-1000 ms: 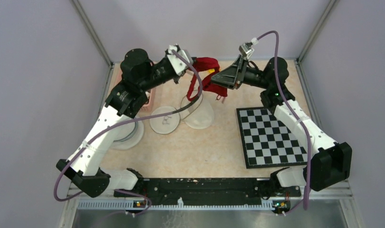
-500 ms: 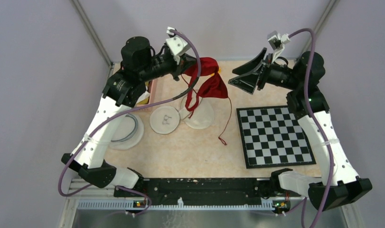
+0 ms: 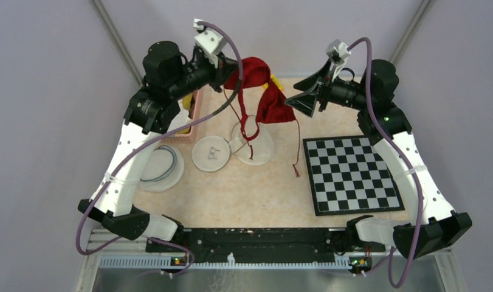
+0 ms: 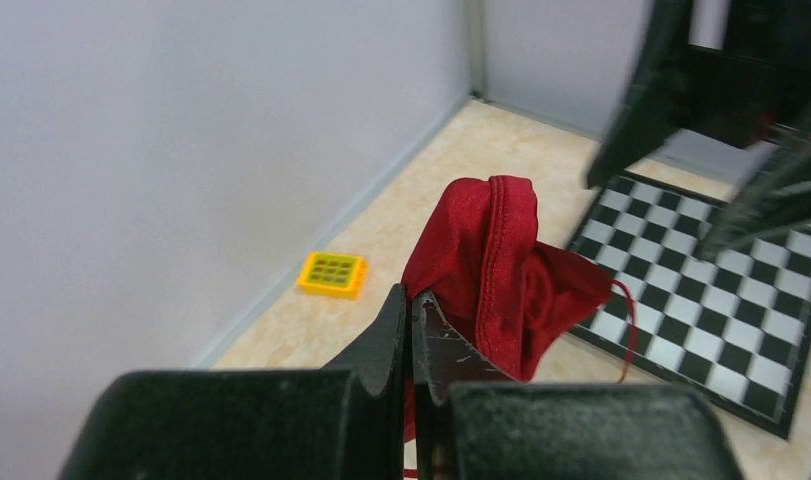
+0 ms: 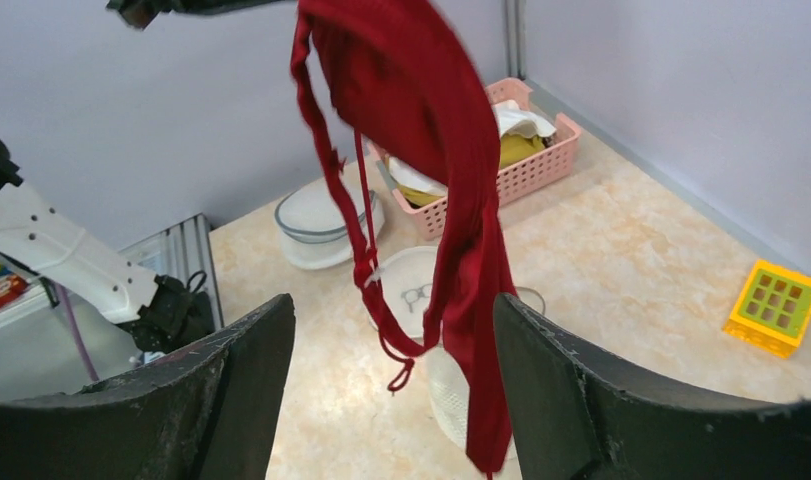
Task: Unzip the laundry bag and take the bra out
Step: Place the bra in the bin.
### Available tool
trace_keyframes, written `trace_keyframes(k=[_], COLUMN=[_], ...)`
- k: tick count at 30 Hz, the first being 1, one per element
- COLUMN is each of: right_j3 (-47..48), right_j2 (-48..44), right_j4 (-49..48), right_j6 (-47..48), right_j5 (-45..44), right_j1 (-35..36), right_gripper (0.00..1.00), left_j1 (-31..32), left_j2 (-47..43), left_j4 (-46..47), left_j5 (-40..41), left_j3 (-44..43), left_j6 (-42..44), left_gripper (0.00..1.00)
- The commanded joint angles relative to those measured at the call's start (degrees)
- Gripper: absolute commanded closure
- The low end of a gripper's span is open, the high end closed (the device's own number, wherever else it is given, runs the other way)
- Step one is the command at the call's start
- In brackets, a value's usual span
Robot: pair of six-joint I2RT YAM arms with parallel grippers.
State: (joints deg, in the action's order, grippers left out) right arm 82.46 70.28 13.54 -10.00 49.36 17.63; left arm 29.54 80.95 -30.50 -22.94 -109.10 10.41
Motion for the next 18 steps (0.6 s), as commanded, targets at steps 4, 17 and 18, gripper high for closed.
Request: trace_keyframes(k=[4,17,18], right_j3=[-0.9,-1.8,-2.0], right_j2=[-2.7,-3.7,-3.7], right_j4=[-1.3,-0.1,-0.2], right_j6=[1.8,2.8,2.8], right_j5=[-3.5,-3.7,-3.7], right_j1=[0.5,0.4,0.5], right_gripper=[0.27,0.27,0.27], left_j1=[-12.3,-33.4,-34.5], left_j2=[1.2,7.7,8.1], left_j4=[10.1,22.4,22.7], left_j5=[12.6,13.1,12.8], left_j3=[-5.1,-13.9,-14.4], left_j6=[-9.2,-16.5,-16.5], left_gripper=[1.0,1.0,1.0])
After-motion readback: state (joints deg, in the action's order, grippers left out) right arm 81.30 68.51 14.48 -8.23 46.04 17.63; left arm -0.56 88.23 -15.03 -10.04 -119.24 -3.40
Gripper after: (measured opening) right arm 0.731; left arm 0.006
